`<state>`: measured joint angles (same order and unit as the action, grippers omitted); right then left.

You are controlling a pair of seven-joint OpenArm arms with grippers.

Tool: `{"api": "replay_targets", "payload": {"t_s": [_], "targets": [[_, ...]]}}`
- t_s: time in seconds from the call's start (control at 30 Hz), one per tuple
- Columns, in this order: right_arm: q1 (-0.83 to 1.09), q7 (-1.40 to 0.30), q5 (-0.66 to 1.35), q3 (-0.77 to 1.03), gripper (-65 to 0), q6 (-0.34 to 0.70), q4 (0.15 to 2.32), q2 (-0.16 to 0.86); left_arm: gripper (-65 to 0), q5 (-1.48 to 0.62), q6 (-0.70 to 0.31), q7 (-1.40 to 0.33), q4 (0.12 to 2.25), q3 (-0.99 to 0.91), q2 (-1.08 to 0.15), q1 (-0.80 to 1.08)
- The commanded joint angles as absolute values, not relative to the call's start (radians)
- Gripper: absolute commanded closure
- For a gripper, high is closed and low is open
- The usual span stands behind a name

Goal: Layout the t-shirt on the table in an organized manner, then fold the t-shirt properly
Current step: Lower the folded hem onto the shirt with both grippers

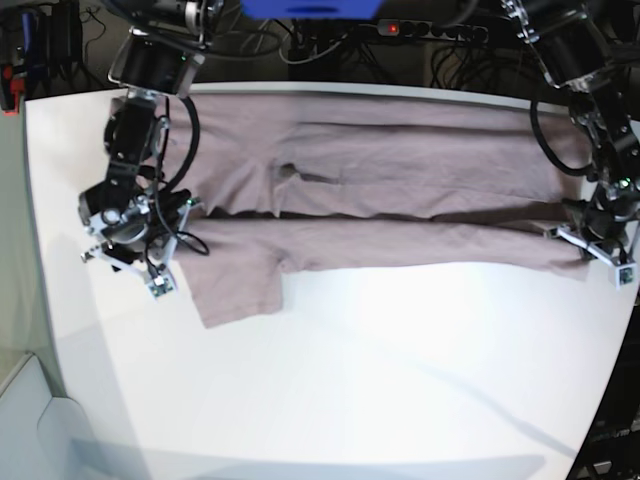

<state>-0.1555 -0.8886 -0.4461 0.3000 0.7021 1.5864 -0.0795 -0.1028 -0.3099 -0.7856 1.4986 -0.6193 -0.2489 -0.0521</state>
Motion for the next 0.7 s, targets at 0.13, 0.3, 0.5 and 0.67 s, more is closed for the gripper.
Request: {"api": "replay_targets", "payload": {"t_s": [0.13, 0.3, 0.5, 0.67], "targets": [[-0.177, -0.872, -0.446, 0.295, -24.8, 0.698, 1.595, -0.071, -0.2, -0.108, -0.305, -0.768, 1.515, -0.622, -0.263, -0.068], [-0.179, -0.871, -0.446, 0.298, 0.0, 0.698, 1.592, -0.071, -0.2, -0.108, -0.305, -0.773, 1.517, -0.624, -0.263, -0.068], [-0.180, -0.871, -0.446, 0.302, 0.0, 0.698, 1.604, -0.051, -0.2, -0.108, -0.305, -0.774, 1.643, -0.624, -0.242, -0.054], [-0.180, -0.871, -0.446, 0.302, 0.0, 0.698, 1.626, -0.050, -0.2, -0.108, -0.305, -0.776, 1.739, -0.624, -0.236, -0.022]]}}
